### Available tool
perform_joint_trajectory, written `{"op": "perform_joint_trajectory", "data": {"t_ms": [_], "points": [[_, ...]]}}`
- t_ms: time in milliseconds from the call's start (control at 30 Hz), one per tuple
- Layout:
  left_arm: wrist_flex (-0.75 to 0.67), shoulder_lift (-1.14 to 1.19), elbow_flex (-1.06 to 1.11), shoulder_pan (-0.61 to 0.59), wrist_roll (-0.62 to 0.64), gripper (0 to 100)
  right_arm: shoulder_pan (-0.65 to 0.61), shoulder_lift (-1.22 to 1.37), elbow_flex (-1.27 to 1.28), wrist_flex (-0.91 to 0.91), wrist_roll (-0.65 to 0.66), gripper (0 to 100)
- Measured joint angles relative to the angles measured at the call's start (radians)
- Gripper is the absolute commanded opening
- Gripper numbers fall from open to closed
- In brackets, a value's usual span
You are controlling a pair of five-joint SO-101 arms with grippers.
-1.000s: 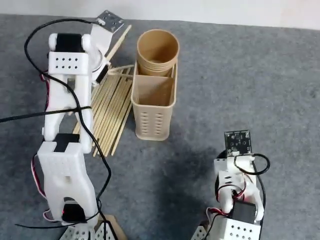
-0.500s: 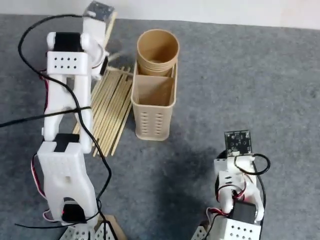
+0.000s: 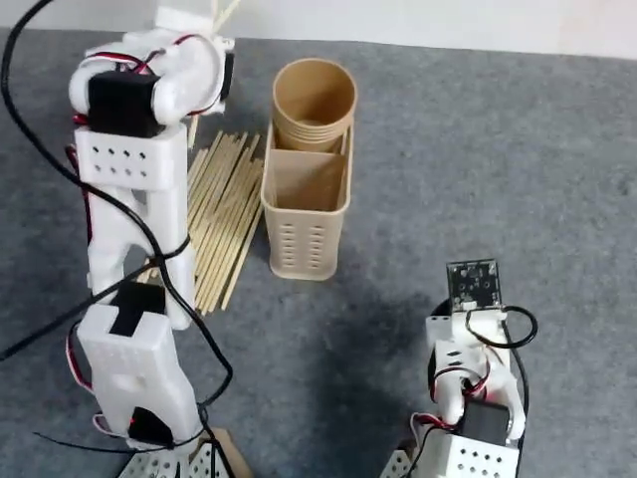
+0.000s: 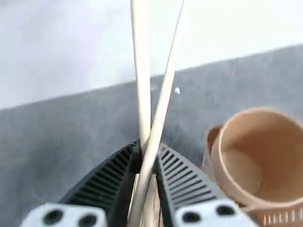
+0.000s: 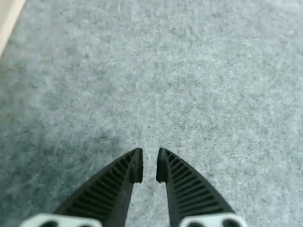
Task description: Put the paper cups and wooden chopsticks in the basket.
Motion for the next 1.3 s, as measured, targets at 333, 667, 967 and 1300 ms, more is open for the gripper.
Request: {"op": "perform_joint_trajectory", "data": {"t_ms": [333, 667, 967, 1300], "points": [[-0.006, 0.000, -0.187, 0.229, 0.040, 0, -0.002, 0.000, 0.000, -0.011, 0.000, 6.7], [0.207, -0.129, -0.209, 0.336, 0.069, 0, -0.002, 0.000, 0.000, -0.011, 0.000, 6.7], [0.204, -0.582, 0.338, 0.479, 0.091, 0, -0.002, 0.000, 0.000, -0.011, 0.000, 6.7], [-0.334, -0.789, 0.950, 0.373, 0.092, 0, -0.002, 0.000, 0.000, -0.011, 0.000, 6.7]]}}
